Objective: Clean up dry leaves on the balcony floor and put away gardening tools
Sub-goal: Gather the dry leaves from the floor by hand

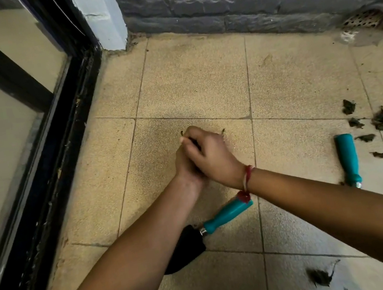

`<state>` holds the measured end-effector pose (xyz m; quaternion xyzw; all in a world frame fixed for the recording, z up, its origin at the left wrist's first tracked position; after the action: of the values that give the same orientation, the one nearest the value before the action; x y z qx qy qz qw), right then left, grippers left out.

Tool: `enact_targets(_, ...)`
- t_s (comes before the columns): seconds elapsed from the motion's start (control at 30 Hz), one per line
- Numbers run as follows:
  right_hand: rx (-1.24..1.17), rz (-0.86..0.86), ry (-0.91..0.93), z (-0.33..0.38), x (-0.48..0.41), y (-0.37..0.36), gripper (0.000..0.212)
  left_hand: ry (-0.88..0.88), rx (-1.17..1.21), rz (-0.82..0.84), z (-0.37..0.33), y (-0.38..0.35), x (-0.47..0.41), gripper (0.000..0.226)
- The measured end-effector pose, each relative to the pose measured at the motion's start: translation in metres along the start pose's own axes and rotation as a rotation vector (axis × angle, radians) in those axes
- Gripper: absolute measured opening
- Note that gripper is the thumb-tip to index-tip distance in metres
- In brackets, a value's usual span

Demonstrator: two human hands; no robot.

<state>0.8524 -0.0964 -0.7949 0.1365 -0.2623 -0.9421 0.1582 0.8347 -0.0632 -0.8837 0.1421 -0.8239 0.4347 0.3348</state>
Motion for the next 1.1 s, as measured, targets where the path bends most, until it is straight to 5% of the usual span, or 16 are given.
enact_targets(0.1,0.182,-0.005,0.039,0.002,-0.004,-0.001,0.016,-0.109,0.019,0.077,-0.001,-0.015,0.0,0.042)
enact_targets(0.23,0.395,-0.027,0.056,-0.001,-0.001,0.005,0.024,-0.218,0.367,0.07,-0.003,-0.03,0.011,0.034)
enact_targets(0.33,0.534,-0.117,0.021,0.002,-0.003,0.017,0.031,0.019,0.239,0.111,0.004,-0.035,0.015,0.019)
enact_targets(0.47,0.587,-0.106,-0.187,-0.021,-0.003,0.03,0.039,0.143,0.122,0.153,0.006,-0.042,0.016,0.035)
enact_targets(0.67,0.741,0.031,-0.223,-0.041,0.005,0.029,0.059,0.084,0.164,0.207,0.027,-0.049,0.003,0.053)
enact_targets(0.73,0.781,0.039,-0.186,-0.038,0.009,0.022,0.062,0.078,0.167,0.161,0.032,-0.048,0.006,0.047)
enact_targets(0.83,0.144,-0.002,-0.36,-0.048,0.01,0.018,0.061,0.082,0.096,0.108,0.021,-0.035,0.013,0.039)
enact_targets(0.9,-0.125,-0.146,-0.444,-0.068,0.004,0.035,0.052,0.084,0.076,-0.096,0.002,-0.003,0.009,0.042)
enact_targets(1.0,0.127,-0.1,-0.503,-0.112,-0.006,0.064,0.03,-0.027,0.191,-0.238,-0.045,0.037,0.006,0.038)
enact_targets(1.1,0.463,0.118,-0.311,-0.112,-0.01,0.042,0.032,-0.137,0.319,-0.244,-0.077,0.057,0.009,0.022)
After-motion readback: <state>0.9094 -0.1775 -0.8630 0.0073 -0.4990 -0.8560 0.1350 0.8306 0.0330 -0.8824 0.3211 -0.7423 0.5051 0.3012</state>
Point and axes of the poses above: each hand's wrist, its own x-axis away from the middle knuckle, its own y-axis out of the back of the hand, z = x × y, the point moved 8 cm from there along -x, towards the middle knuckle, and after that the axes turned 1 degree about -x, right-handed, at the moved point
